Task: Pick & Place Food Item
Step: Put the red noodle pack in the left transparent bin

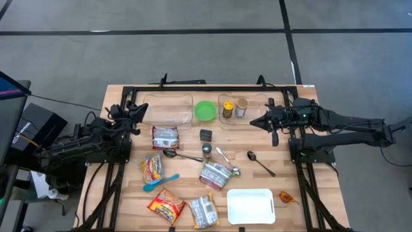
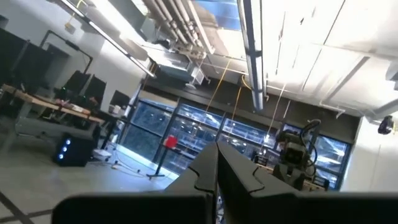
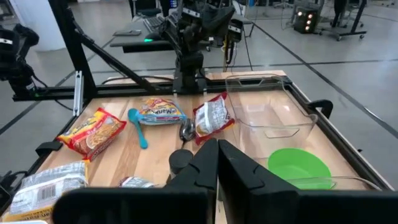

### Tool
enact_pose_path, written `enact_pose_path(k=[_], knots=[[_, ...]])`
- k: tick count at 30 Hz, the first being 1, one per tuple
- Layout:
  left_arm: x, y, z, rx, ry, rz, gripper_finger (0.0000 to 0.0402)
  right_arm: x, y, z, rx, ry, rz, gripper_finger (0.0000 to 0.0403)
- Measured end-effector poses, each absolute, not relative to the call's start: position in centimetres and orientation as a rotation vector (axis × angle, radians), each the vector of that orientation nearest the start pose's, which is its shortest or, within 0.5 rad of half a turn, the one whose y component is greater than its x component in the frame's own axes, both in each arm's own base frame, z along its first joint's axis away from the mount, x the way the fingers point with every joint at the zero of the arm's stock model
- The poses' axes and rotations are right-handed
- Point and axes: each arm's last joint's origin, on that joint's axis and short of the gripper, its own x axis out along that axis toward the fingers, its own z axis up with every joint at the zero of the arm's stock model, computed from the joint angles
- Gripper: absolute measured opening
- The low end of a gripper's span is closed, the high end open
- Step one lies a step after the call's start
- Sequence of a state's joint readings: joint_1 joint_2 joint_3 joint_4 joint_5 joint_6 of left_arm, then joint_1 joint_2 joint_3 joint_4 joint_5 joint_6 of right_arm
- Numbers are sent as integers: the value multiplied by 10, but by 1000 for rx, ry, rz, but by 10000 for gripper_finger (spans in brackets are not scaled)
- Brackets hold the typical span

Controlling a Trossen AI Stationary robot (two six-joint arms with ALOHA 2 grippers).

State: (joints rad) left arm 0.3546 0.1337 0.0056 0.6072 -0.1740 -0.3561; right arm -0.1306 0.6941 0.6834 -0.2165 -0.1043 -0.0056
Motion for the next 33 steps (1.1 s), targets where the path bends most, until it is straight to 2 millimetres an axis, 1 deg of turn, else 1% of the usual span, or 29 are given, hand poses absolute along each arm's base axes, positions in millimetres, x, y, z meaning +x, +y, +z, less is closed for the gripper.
enact_pose_path(k=[2, 5, 8, 14, 16, 21, 25, 29, 33], knots=[[88, 37, 210, -331, -561, 397, 0, 157, -17, 307, 16, 234, -24, 5], [91, 36, 213, -334, -513, 323, 0, 161, -18, 305, 18, 249, -24, 5], [96, 36, 225, -340, -439, 289, 0, 167, -19, 303, 19, 253, -24, 5], [116, 41, 243, -387, -178, 335, 0, 174, -20, 300, 20, 260, -25, 5], [123, 43, 245, -426, -68, 351, 0, 176, -20, 299, 23, 266, -26, 5], [141, 43, 245, -543, 201, 383, 0, 177, -20, 298, 25, 275, -26, 5], [150, 39, 243, -620, 377, 405, 0, 177, -20, 298, 33, 275, -27, 5], [152, 34, 240, -699, 516, 437, 0, 176, -20, 297, 33, 291, -27, 5], [147, 29, 233, -778, 664, 498, 0, 175, -20, 293, 33, 329, -32, 5]])
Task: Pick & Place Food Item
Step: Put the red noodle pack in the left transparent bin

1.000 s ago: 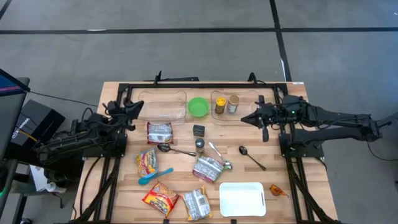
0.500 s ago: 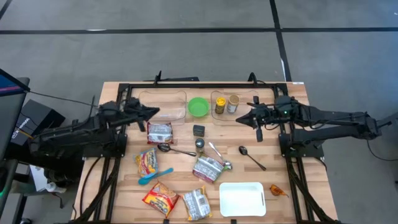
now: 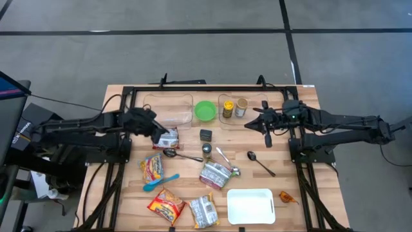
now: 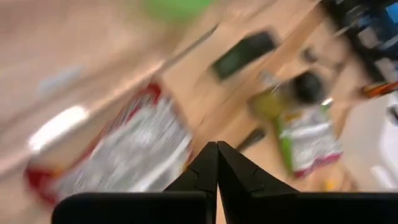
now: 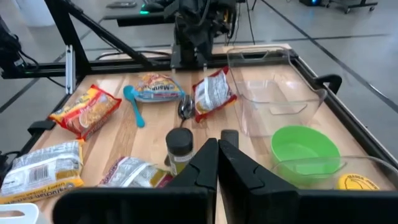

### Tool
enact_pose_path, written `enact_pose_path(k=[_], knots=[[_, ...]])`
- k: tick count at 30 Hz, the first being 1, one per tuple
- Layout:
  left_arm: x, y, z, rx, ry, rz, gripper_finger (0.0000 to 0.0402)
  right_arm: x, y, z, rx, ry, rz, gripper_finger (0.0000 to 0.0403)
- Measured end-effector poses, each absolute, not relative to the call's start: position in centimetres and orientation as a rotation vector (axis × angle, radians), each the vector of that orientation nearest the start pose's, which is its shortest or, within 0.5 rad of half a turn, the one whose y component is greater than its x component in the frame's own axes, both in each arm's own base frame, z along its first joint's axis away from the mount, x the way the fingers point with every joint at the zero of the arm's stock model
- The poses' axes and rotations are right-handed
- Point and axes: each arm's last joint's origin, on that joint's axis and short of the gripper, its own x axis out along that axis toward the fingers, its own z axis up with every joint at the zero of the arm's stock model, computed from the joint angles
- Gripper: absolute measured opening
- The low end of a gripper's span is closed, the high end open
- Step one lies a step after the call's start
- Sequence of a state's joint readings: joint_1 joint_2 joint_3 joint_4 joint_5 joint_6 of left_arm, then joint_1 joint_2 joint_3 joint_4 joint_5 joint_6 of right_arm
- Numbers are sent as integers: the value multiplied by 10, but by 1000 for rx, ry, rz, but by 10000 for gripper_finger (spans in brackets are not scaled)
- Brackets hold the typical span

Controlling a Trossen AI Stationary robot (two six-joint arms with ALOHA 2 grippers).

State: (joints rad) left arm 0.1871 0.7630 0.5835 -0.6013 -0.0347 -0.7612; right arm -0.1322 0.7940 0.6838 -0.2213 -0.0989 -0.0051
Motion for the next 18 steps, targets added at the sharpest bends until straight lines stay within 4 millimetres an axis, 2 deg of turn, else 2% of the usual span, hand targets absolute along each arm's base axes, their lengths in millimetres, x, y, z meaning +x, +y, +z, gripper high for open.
enact_pose_path(k=[7, 11, 18], knots=[[128, 23, 220, -829, 859, 662, 0, 176, -19, 294, 36, 320, -25, 5], [124, 24, 218, -819, 873, 753, 0, 176, -19, 294, 51, 321, -23, 5], [124, 24, 218, -798, 872, 749, 0, 175, -19, 292, 78, 337, -32, 5]])
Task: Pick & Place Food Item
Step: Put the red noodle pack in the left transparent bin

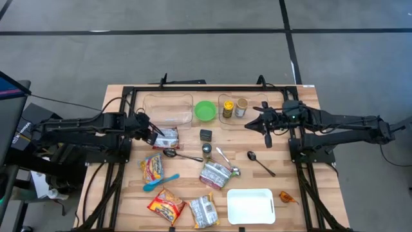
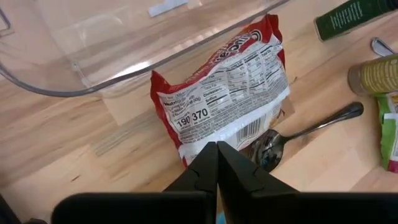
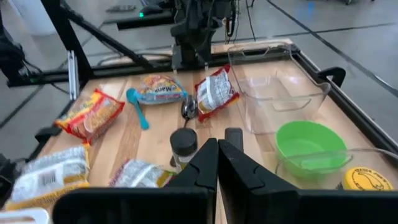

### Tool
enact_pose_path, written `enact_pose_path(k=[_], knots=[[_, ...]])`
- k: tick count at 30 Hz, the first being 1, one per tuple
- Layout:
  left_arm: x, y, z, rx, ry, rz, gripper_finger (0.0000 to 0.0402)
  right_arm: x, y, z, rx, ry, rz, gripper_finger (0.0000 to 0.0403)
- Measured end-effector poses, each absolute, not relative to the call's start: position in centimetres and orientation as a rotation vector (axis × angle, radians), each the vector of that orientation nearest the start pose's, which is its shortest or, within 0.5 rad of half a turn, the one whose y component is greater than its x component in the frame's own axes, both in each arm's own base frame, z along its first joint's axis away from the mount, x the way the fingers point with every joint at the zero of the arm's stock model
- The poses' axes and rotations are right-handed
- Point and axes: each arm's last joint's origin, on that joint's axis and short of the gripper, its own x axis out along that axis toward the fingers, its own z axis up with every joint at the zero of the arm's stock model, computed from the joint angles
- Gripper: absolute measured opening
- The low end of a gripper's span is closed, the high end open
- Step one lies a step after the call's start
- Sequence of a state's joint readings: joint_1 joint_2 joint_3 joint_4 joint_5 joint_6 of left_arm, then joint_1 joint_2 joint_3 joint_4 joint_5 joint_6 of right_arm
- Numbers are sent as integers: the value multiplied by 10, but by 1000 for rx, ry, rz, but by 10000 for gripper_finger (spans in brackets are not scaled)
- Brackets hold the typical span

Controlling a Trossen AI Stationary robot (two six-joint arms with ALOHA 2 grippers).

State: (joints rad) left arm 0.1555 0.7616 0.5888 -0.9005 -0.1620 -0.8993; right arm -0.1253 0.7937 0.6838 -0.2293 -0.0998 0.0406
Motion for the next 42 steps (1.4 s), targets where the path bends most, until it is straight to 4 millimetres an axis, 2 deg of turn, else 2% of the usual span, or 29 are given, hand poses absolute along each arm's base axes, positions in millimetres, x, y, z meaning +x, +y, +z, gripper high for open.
enact_pose_path(k=[8, 15, 25, 29, 42], knots=[[123, 25, 214, -744, 885, 765, 16, 175, -19, 293, 71, 330, -30, 5], [118, 25, 195, -718, 944, 789, 79, 178, -19, 290, 62, 349, -28, 5], [120, 27, 196, -682, 889, 828, 147, 183, -20, 286, 60, 375, -27, 5], [121, 27, 196, -685, 877, 824, 156, 183, -20, 286, 61, 376, -27, 5], [120, 28, 168, -697, 868, 829, 151, 183, -20, 286, 69, 374, -25, 5]])
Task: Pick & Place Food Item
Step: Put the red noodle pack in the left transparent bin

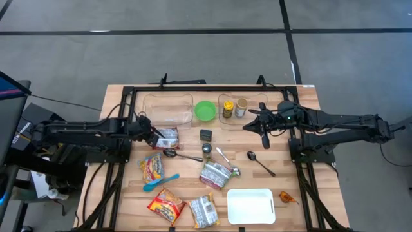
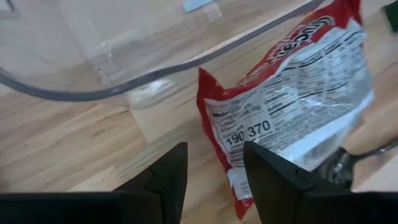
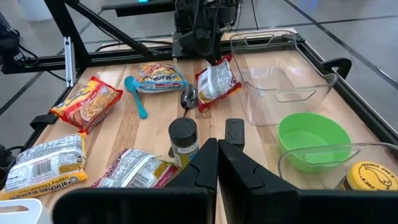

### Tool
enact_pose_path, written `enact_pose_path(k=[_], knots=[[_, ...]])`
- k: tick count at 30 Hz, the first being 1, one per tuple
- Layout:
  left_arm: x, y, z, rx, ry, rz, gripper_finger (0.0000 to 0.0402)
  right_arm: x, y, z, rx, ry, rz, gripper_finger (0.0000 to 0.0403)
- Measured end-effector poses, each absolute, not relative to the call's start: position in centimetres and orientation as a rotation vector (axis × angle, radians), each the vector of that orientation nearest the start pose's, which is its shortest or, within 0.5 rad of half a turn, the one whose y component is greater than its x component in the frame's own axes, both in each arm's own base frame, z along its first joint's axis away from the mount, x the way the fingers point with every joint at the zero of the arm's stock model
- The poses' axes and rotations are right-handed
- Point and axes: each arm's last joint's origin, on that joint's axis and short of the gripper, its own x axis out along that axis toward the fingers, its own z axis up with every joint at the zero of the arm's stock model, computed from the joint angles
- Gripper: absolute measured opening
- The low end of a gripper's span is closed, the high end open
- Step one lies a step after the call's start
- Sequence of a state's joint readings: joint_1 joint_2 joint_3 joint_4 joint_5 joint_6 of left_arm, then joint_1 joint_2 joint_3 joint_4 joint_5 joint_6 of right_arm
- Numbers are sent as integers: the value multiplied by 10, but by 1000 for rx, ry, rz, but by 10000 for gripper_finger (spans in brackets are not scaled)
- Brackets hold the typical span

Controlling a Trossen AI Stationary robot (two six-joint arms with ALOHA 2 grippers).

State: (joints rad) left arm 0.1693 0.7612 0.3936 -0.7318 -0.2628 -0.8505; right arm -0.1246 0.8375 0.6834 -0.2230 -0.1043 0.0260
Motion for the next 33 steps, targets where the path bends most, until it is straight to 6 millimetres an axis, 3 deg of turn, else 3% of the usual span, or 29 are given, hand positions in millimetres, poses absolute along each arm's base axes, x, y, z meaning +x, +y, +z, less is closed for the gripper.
enact_pose_path(k=[15, 33], knots=[[120, 29, 150, -731, 831, 792, 128, 183, -20, 286, 69, 375, -25, 5], [121, 29, 150, -735, 816, 784, 4, 183, -20, 286, 65, 376, -24, 5]])
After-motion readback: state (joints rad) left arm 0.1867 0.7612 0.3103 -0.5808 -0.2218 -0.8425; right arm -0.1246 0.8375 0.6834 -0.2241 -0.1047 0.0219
